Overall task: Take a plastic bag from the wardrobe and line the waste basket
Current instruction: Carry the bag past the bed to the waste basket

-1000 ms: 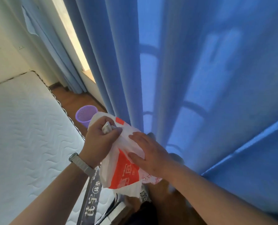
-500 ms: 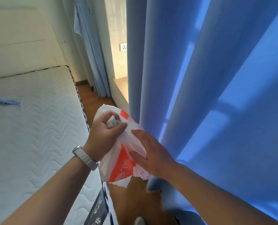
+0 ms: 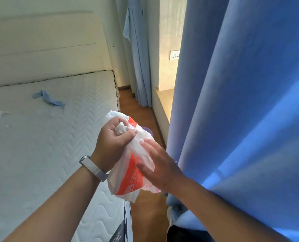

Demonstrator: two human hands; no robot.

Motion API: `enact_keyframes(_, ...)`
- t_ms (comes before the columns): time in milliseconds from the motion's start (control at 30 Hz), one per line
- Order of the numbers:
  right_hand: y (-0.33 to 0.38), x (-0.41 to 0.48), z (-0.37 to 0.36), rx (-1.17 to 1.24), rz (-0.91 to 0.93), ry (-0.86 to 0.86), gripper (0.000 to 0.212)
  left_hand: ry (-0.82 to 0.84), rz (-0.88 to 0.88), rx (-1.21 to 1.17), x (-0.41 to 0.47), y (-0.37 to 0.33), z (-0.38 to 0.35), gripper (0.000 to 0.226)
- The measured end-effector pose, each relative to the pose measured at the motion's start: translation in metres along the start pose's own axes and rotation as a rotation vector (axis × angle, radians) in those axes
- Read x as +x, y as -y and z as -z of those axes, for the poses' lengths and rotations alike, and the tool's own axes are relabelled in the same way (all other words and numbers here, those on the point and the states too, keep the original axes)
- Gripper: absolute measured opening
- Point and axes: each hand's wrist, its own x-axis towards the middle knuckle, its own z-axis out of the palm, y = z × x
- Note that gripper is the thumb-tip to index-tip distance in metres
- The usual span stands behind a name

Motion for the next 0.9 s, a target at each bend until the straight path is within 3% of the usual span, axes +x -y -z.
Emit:
enact_keyframes(133,-0.025,0.051,0.008,0.123,0.044,-0.044,0.055,-0.063,0.064,-0.013,0.05,0.007,-0.011,0.015)
enact_keyframes(500,-0.094,0.164,0.037,0.129,0.088,0.008,0.053,-0.173,0.097,0.105,0.163,0.029,-0.039,0.017)
enact_keyframes(900,-0.129,0.281,0.015,0.007,-0.015,0.08,0.055,-0.1,0.156,0.059,0.289,0.1,-0.02,0.016)
